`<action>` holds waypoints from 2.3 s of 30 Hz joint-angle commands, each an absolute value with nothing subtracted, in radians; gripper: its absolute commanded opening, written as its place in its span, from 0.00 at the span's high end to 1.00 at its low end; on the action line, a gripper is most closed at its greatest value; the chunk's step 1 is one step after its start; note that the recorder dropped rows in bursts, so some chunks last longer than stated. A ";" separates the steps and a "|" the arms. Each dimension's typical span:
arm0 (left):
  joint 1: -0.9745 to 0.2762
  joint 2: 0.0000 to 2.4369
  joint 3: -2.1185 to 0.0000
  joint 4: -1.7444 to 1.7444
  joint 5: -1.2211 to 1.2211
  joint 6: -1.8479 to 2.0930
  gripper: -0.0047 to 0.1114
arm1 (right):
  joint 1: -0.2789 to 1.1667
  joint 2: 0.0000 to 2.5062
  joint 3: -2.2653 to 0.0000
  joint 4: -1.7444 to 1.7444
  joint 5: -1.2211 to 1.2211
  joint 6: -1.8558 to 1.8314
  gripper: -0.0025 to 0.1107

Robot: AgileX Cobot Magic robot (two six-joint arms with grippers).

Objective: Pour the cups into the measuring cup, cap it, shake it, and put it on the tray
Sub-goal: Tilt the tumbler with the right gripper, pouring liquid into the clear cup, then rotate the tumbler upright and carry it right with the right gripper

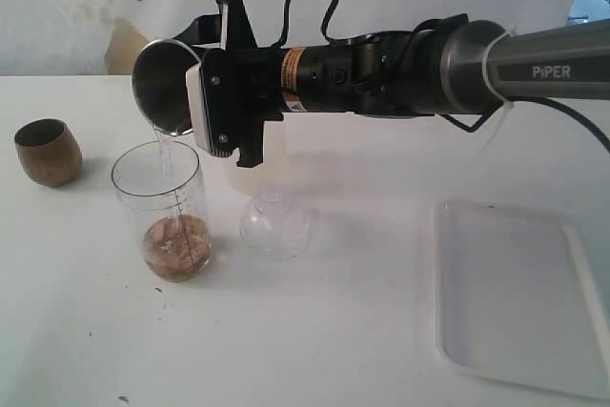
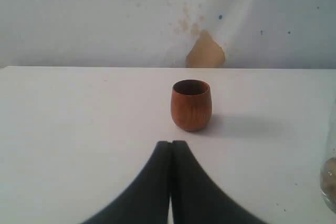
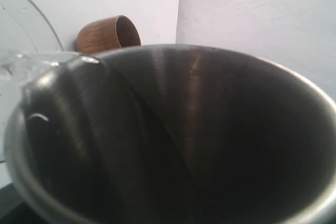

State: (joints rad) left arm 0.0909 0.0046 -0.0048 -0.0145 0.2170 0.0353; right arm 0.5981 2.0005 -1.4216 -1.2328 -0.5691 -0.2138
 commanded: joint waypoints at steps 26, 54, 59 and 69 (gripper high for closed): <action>0.085 0.000 0.000 -0.026 0.209 0.030 0.96 | 0.600 1.976 -1.436 -1.203 -0.587 -0.128 0.98; 0.085 0.000 0.000 -0.026 0.209 0.030 0.96 | 0.403 1.815 -1.350 -0.927 -0.614 0.568 0.98; 0.085 0.000 0.000 -0.026 0.209 0.030 0.96 | 0.289 1.795 -1.256 -0.859 -0.746 0.571 0.98; 0.085 0.000 0.000 -0.026 0.209 0.030 0.96 | 0.142 1.899 -1.108 -0.828 -0.818 0.488 0.98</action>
State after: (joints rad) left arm 0.0909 0.0046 -0.0048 -0.0145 0.2170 0.0353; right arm 0.1594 1.8732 -1.1244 -0.8435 -0.7797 0.5183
